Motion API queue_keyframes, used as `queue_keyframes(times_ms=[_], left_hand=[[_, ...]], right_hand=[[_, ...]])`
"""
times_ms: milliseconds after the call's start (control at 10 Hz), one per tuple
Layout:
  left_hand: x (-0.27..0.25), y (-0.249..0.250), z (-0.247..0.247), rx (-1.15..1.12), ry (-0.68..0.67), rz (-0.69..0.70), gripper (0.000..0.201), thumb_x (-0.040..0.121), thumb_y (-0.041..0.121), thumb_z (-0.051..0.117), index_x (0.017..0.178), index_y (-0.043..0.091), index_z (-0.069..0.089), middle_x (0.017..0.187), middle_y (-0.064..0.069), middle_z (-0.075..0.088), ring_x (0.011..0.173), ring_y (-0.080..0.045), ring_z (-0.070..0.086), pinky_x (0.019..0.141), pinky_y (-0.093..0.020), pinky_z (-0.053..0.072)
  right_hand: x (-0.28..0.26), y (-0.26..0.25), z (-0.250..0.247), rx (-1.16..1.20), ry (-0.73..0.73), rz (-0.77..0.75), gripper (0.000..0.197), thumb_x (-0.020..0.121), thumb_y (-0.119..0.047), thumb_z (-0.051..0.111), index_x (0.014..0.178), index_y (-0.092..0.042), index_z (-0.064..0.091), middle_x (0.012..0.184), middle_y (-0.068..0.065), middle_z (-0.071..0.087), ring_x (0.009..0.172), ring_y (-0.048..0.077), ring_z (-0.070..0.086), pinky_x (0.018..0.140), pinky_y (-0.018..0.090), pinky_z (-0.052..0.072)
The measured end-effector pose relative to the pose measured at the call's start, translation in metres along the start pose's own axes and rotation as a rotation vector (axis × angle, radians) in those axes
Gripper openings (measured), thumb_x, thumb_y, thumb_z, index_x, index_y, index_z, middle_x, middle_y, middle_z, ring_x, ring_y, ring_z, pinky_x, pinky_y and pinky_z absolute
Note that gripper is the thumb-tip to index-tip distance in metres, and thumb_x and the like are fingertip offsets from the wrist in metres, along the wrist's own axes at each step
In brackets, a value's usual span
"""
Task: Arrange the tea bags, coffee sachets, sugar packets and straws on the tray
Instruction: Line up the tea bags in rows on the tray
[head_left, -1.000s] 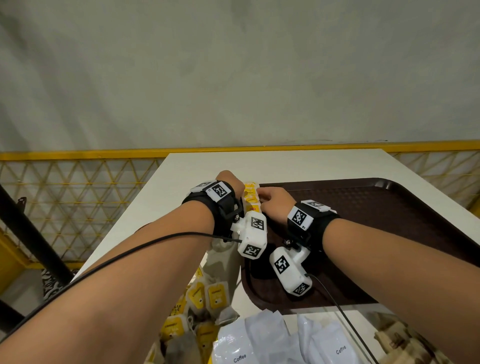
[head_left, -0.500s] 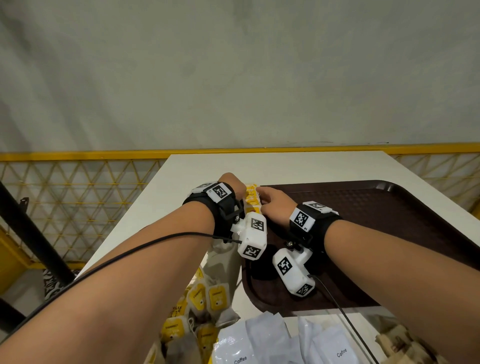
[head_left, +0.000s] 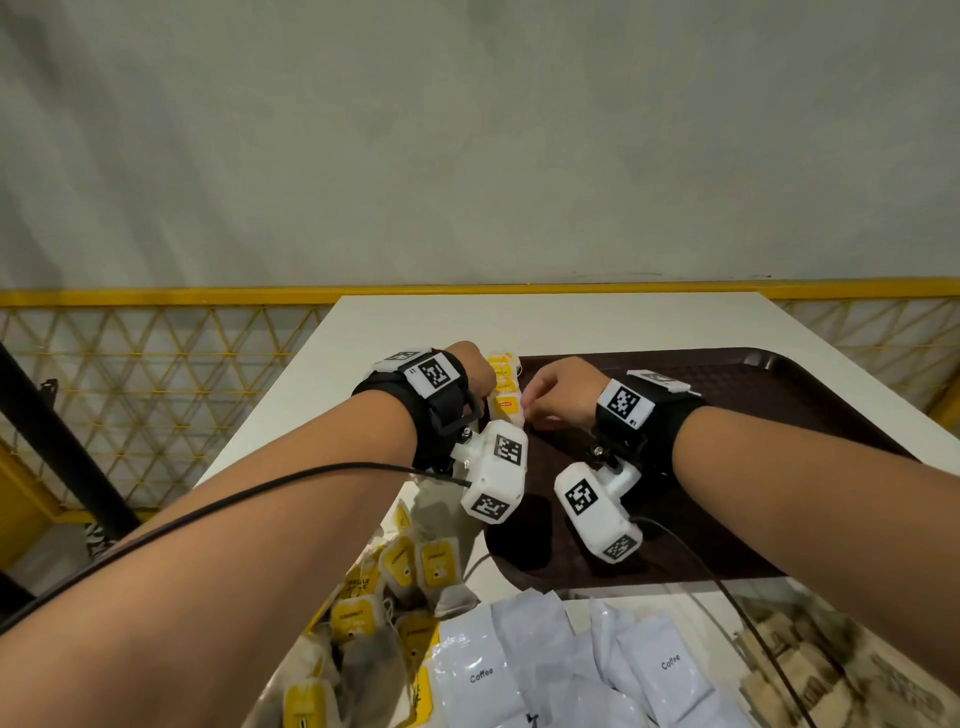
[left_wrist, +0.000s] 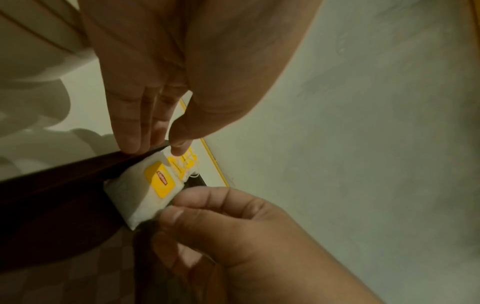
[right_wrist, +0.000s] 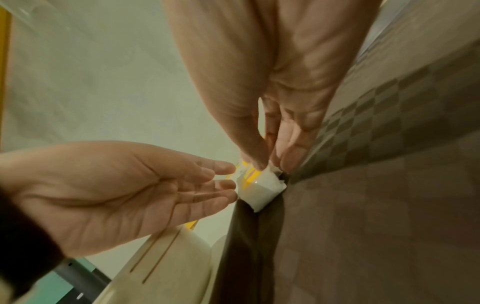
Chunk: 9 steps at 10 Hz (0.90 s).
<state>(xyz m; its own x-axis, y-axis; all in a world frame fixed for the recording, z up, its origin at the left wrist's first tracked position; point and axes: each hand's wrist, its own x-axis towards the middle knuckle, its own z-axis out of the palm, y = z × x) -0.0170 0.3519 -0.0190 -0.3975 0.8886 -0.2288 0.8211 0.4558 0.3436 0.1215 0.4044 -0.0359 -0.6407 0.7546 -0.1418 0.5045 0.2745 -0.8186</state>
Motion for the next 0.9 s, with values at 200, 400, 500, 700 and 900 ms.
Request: queue_keyframes(times_ms=[200, 400, 500, 700, 900], left_hand=[[0.009, -0.003, 0.009, -0.463, -0.030, -0.168, 0.030, 0.092, 0.005, 0.054, 0.119, -0.009, 0.057, 0.090, -0.011, 0.058, 0.084, -0.023, 0.057, 0.095, -0.039, 0.051], [0.008, -0.001, 0.006, -0.458, -0.036, -0.140, 0.032, 0.094, 0.005, 0.051, 0.123, -0.008, 0.055, 0.094, -0.011, 0.058, 0.084, -0.022, 0.056, 0.095, -0.038, 0.051], [0.009, -0.004, 0.008, -0.493, -0.003, -0.121, 0.032, 0.093, 0.004, 0.051, 0.122, -0.007, 0.055, 0.102, -0.014, 0.062, 0.085, -0.023, 0.057, 0.095, -0.039, 0.051], [0.011, -0.002, 0.009, -0.545, 0.026, -0.125, 0.032, 0.093, 0.000, 0.049, 0.122, -0.010, 0.054, 0.121, -0.024, 0.061, 0.088, -0.023, 0.058, 0.094, -0.041, 0.051], [-0.001, 0.003, -0.003, -0.050, -0.044, -0.055, 0.033, 0.099, 0.015, 0.045, 0.127, -0.001, 0.054, 0.125, -0.014, 0.060, 0.104, -0.024, 0.060, 0.096, -0.028, 0.045]], right_hand=[[0.003, -0.002, 0.005, -0.198, -0.127, 0.028, 0.016, 0.082, 0.003, 0.065, 0.090, -0.009, 0.072, 0.070, 0.005, 0.062, 0.037, 0.001, 0.048, 0.055, 0.016, 0.042], [0.006, -0.001, 0.001, -0.264, -0.068, 0.016, 0.027, 0.081, 0.002, 0.065, 0.102, -0.013, 0.072, 0.102, 0.008, 0.070, 0.060, 0.007, 0.052, 0.070, 0.022, 0.048], [0.007, 0.003, -0.001, -0.203, -0.010, 0.008, 0.028, 0.080, 0.004, 0.063, 0.100, -0.014, 0.072, 0.102, 0.010, 0.070, 0.072, 0.014, 0.060, 0.075, 0.026, 0.049], [0.014, 0.009, 0.004, -0.140, 0.026, -0.042, 0.036, 0.085, 0.002, 0.058, 0.116, -0.012, 0.069, 0.113, 0.006, 0.069, 0.102, 0.019, 0.064, 0.087, 0.026, 0.051], [0.021, 0.008, 0.008, -0.122, 0.104, -0.053, 0.046, 0.087, 0.008, 0.046, 0.127, -0.011, 0.060, 0.125, 0.010, 0.062, 0.111, 0.024, 0.060, 0.092, 0.031, 0.048]])
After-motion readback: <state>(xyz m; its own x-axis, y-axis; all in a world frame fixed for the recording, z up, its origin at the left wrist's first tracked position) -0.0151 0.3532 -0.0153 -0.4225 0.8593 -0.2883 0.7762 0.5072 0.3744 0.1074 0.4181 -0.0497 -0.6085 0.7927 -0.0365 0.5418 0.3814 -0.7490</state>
